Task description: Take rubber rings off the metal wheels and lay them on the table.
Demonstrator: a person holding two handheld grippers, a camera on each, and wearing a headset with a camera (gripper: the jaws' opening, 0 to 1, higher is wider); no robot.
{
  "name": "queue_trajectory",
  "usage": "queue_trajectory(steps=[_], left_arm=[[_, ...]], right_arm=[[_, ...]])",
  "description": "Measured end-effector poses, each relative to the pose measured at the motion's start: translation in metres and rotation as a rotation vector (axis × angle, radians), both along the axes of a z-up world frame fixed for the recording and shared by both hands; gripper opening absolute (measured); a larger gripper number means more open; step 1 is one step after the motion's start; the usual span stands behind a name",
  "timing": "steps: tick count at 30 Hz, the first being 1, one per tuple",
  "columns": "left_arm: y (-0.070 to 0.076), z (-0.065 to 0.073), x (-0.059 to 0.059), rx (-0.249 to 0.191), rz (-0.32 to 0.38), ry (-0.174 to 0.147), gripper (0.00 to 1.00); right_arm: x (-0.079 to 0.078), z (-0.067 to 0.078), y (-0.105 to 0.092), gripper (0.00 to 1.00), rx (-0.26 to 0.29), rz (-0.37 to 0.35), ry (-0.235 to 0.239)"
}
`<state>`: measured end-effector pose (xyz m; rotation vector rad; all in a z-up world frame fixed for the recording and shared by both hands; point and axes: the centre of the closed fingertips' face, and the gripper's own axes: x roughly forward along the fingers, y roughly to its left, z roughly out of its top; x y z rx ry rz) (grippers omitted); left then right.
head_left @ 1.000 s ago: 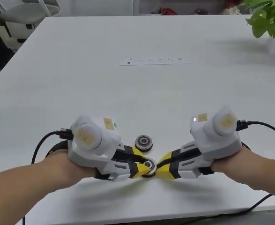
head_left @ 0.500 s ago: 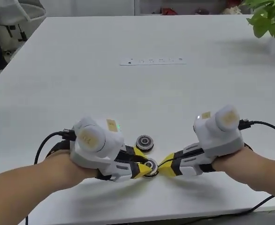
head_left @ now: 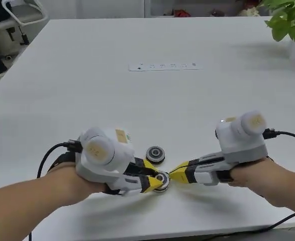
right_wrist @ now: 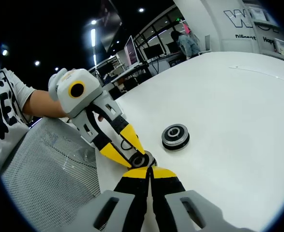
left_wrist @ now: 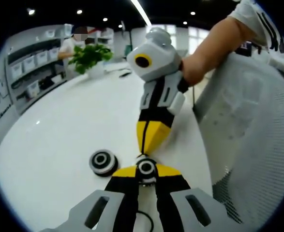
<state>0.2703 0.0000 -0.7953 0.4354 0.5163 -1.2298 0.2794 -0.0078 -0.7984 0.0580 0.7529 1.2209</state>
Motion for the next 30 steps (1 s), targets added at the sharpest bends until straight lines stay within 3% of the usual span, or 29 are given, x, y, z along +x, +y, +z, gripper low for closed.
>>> queue_trajectory(steps=[10, 30], left_arm=[[0.001, 0.000, 0.000, 0.006, 0.000, -0.004, 0.12], [0.000, 0.000, 0.001, 0.017, 0.003, -0.008, 0.12]], right_arm=[[-0.004, 0.006, 0.004, 0.00, 0.038, -0.010, 0.042], [-0.013, 0.013, 0.014, 0.00, 0.055, 0.036, 0.036]])
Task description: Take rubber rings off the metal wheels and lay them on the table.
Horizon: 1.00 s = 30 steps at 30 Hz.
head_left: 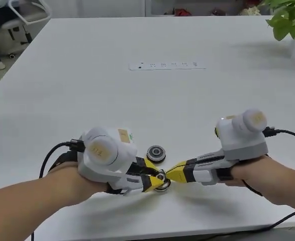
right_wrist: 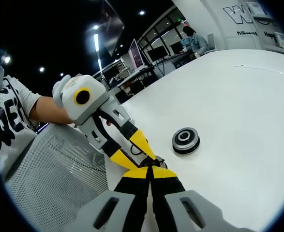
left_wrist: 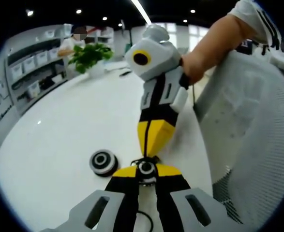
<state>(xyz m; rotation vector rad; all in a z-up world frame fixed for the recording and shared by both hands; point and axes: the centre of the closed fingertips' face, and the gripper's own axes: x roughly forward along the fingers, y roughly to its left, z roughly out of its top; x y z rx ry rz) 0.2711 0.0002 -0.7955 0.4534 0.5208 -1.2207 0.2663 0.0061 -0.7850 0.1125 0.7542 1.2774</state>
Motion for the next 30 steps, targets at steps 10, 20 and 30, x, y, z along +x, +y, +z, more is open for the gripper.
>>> queue_trajectory(steps=[10, 20, 30], left_arm=[[0.000, 0.000, -0.001, -0.003, -0.001, -0.001, 0.12], [-0.001, 0.001, -0.001, -0.001, -0.001, -0.007, 0.12], [0.000, 0.001, 0.001, -0.043, 0.008, 0.033, 0.14]], right_arm=[[-0.001, 0.003, 0.001, 0.00, 0.021, 0.009, 0.010], [-0.002, 0.001, -0.004, 0.00, 0.026, 0.012, 0.021], [0.001, -0.004, -0.009, 0.00, 0.009, -0.005, 0.030]])
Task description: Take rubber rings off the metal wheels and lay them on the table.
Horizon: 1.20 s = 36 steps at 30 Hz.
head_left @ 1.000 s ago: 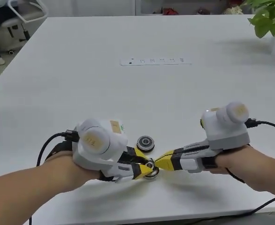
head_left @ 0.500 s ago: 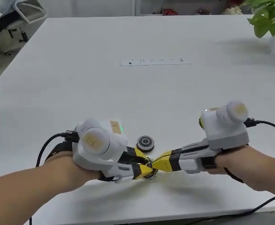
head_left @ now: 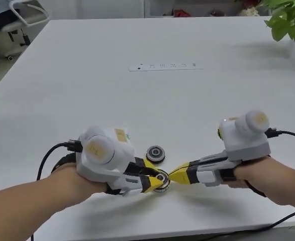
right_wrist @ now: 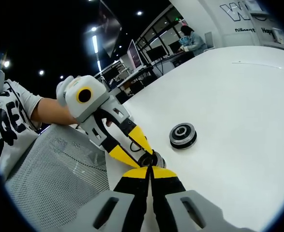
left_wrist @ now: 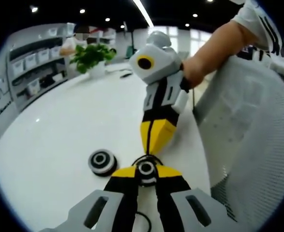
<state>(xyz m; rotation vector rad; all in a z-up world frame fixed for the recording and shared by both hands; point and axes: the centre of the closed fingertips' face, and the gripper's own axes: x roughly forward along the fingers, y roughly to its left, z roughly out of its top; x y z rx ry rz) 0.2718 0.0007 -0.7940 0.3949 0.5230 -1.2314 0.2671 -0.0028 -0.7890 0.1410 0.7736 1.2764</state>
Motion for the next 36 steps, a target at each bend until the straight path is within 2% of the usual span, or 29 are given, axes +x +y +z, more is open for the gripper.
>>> queue_trajectory(steps=[3, 9, 11, 17, 24, 36], left_arm=[[0.000, 0.000, -0.001, 0.006, -0.017, -0.004, 0.14], [0.004, 0.001, -0.003, 0.008, -0.022, 0.016, 0.15], [0.007, 0.002, -0.005, 0.008, -0.032, 0.012, 0.16], [0.009, 0.017, -0.007, -0.037, -0.047, -0.006, 0.20], [0.012, 0.037, -0.009, -0.084, -0.033, -0.020, 0.24], [0.023, 0.051, -0.016, -0.127, -0.004, -0.007, 0.40]], right_arm=[[0.000, 0.000, 0.000, 0.00, 0.001, -0.001, 0.004], [0.001, 0.000, 0.000, 0.00, 0.005, -0.005, 0.009], [0.000, 0.000, 0.000, 0.00, 0.008, -0.006, 0.011], [0.002, 0.003, -0.001, 0.00, 0.016, -0.011, 0.006], [0.002, 0.008, -0.001, 0.00, 0.027, -0.014, 0.003], [0.005, 0.015, 0.001, 0.00, 0.039, 0.001, -0.011]])
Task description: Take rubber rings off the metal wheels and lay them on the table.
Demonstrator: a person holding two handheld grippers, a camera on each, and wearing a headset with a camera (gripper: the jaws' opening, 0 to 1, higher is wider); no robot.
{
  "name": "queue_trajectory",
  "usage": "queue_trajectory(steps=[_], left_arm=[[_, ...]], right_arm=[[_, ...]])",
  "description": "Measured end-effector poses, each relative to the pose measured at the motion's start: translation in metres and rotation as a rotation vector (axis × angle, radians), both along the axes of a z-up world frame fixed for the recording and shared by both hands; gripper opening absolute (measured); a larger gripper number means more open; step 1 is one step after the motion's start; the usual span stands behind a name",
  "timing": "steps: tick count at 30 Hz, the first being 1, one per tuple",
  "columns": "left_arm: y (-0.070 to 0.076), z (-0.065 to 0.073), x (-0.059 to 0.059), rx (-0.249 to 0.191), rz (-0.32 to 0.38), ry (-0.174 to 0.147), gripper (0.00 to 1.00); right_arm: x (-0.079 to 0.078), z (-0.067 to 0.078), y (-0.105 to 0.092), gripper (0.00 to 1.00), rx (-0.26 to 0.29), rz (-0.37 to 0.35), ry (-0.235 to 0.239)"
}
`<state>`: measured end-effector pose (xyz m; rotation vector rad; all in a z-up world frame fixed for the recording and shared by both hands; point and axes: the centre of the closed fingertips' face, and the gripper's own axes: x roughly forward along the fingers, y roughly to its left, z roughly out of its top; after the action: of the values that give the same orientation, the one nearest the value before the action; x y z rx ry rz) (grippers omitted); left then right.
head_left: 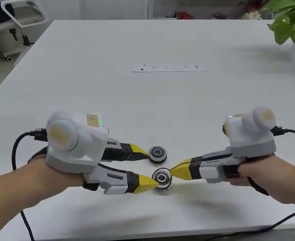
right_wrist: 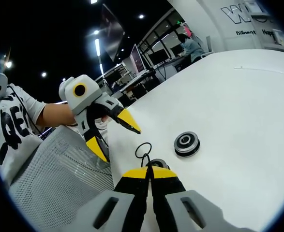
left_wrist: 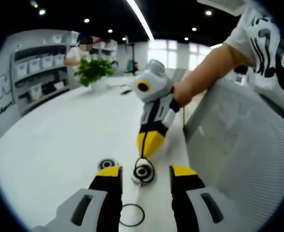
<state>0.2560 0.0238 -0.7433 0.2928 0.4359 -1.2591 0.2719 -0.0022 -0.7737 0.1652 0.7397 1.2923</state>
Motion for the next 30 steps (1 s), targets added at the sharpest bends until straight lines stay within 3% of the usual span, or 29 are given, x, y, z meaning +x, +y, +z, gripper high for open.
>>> queue_trajectory(steps=[8, 11, 16, 30], left_arm=[[0.013, 0.005, -0.005, -0.005, 0.023, -0.003, 0.46], [0.016, 0.009, -0.004, -0.032, 0.044, 0.008, 0.49], [0.025, 0.014, -0.003, -0.043, 0.073, -0.002, 0.51], [0.055, 0.016, -0.002, -0.036, 0.132, -0.006, 0.59]], right_arm=[[-0.006, 0.010, 0.007, 0.00, 0.022, 0.013, 0.000], [-0.008, 0.014, 0.010, 0.00, 0.029, 0.021, -0.002], [-0.011, 0.019, 0.015, 0.00, 0.034, 0.038, -0.008], [-0.010, 0.027, 0.035, 0.00, 0.052, 0.059, -0.012]])
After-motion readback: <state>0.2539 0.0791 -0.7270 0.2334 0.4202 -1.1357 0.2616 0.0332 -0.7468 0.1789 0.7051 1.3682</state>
